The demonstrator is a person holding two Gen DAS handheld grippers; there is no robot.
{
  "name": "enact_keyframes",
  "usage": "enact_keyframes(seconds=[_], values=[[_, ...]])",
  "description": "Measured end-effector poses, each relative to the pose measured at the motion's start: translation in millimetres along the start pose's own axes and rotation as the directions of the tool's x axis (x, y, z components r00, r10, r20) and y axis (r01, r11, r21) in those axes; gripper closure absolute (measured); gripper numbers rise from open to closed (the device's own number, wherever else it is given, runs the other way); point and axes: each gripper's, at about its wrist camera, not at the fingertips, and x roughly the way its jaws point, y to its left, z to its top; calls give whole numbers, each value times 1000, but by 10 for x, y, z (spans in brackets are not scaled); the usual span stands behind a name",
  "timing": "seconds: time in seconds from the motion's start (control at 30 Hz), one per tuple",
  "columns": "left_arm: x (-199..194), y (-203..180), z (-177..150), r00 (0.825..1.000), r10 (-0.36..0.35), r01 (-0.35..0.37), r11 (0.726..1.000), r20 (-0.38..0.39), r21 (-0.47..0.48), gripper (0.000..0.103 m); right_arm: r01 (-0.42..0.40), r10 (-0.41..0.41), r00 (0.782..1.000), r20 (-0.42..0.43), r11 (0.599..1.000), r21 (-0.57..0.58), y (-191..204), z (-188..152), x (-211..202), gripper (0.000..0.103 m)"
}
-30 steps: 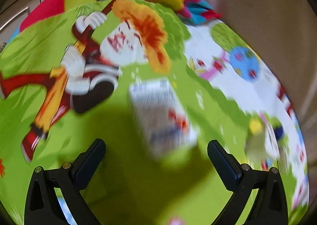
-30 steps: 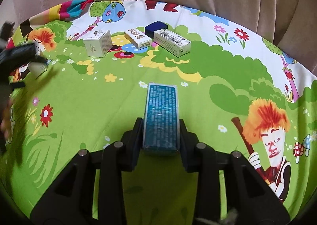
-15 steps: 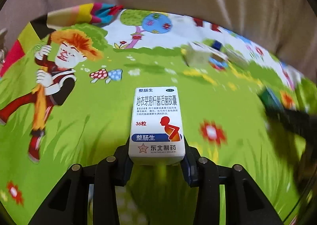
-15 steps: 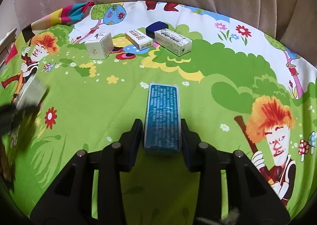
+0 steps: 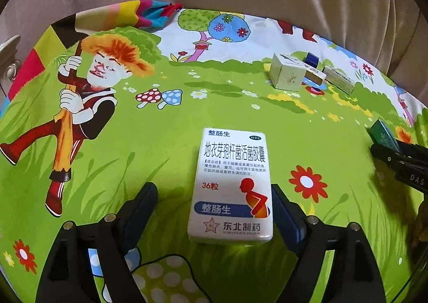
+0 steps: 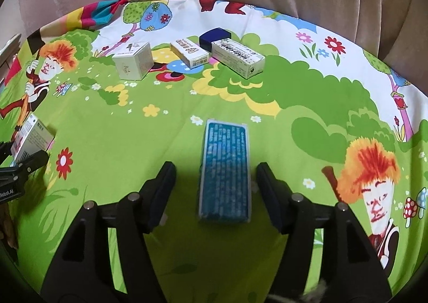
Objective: Organize rigid objects
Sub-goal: 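Lift and carry the blue box and white medicine box over the storage box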
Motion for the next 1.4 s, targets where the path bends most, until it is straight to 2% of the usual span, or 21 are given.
enact_keyframes(seconds=[0.4,0.43,0.47,0.5,0.57,0.63,0.8,0.87,0.97,1.03,1.1,1.17,1.27,1.3,1.33,1.4], values=[[13,4,7,1000,1,-1,1000,-2,-4,18,5,-5,1000,1,1000,-1,3,3,3,38],[3,5,9,1000,-5,5,1000,3,-2,26,10,-10,1000,4,1000,-2,5,2,-3,51],[-15,-1,10,1000,-9,9,1000,11,1,40,14,-14,1000,13,1000,-3,9,1,-22,64],[-47,-18,5,1000,-17,16,1000,25,12,62,18,-18,1000,17,1000,-4,14,-2,-33,66],[-106,-87,-47,1000,-20,19,999,22,48,62,15,-15,1000,24,1000,-4,30,-39,-80,66],[-221,-111,-162,998,-61,61,997,7,45,62,-9,9,1000,26,1000,19,52,-153,-179,66],[-623,-191,-578,989,-146,146,989,-7,28,62,-24,19,996,90,998,58,228,-645,-688,66],[-810,-271,-669,987,-159,158,986,10,46,62,-22,14,993,117,997,68,311,-857,-928,66],[-1193,-403,-672,982,-160,151,984,95,94,62,-13,0,985,173,997,75,378,-1005,-1257,66],[-1531,-473,-630,969,-153,133,985,192,113,62,11,-30,964,264,997,72,432,-1050,-1615,66],[-1836,-509,-596,947,-150,120,985,284,122,62,33,-57,924,377,997,68,482,-1073,-1996,66],[-2158,-538,-591,913,-144,102,987,382,127,62,65,-88,876,475,996,64,542,-1093,-2334,66],[-2582,-533,-603,846,-143,89,988,513,128,62,133,-137,762,632,990,54,679,-1143,-2877,66],[-2704,-530,-616,824,-143,86,988,549,128,62,147,-145,734,664,988,53,724,-1160,-2996,66],[-2823,-522,-626,799,-142,83,988,584,127,62,163,-153,696,701,985,54,775,-1188,-3138,66],[-3015,-513,-657,764,-145,82,988,629,128,62,186,-161,636,755,981,53,867,-1226,-3349,66]])
